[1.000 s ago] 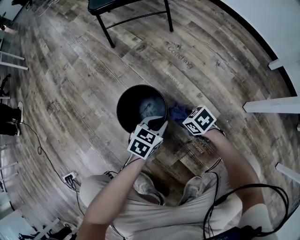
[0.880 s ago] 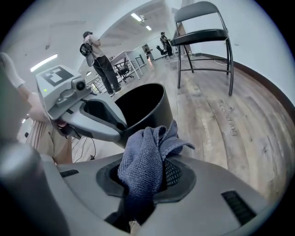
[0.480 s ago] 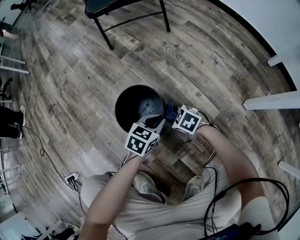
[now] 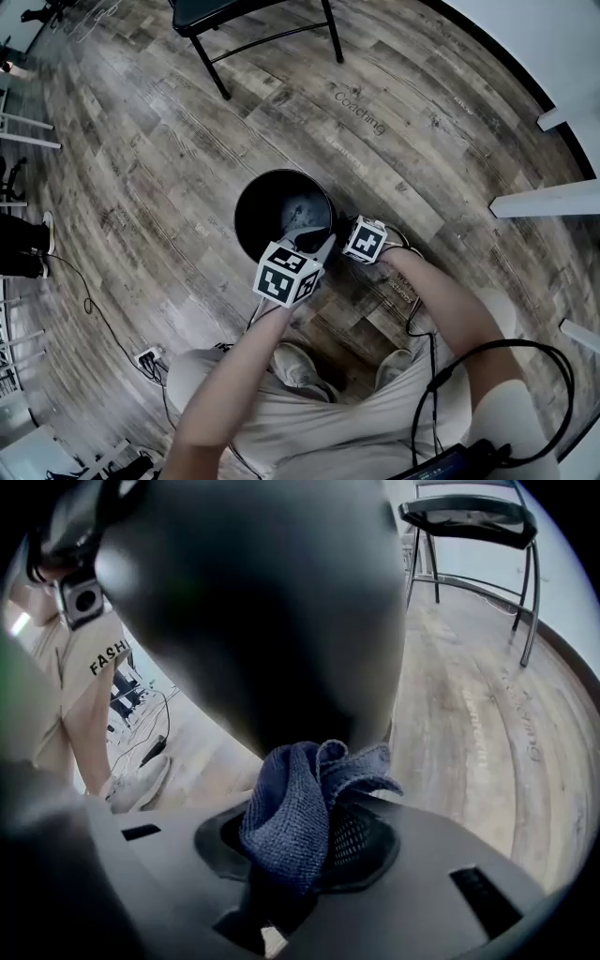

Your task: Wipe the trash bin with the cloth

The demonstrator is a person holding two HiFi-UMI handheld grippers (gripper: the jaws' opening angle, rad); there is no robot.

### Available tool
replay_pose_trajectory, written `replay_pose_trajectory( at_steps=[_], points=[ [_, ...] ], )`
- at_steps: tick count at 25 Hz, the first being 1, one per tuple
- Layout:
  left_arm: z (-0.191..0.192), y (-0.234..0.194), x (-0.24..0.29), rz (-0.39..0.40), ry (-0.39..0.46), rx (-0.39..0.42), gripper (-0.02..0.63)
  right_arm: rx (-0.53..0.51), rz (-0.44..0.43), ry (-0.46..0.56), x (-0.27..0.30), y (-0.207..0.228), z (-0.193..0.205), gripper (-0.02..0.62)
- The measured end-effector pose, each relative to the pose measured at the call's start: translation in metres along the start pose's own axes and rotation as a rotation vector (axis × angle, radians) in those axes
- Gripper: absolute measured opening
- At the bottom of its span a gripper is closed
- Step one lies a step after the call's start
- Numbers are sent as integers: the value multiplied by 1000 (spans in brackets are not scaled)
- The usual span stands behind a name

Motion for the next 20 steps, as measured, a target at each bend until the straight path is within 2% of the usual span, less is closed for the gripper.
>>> replay_pose_trajectory(
  at_steps=[5,10,14,20],
  points=[
    [0,0,-1,5,4,4,31,1,32,-82,34,7,17,109],
    [0,0,0,13,3,-5,31,8,66,-74,51,11,25,109],
    [0,-2,-2,15,3,-17,31,62,75,-76,44,11,25,109],
    [-2,0,0,-19,1,-26,31,132,83,-114,1,9,37,109]
  ],
)
Point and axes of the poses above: the fingertips, and each gripper's own axes: x forward along the fingers, y to its right, z out of its underside, the point moved 8 cm from there along -x, backward along the fingers, and after that the axes turned 14 degrees about -z, right-handed, at the moved point
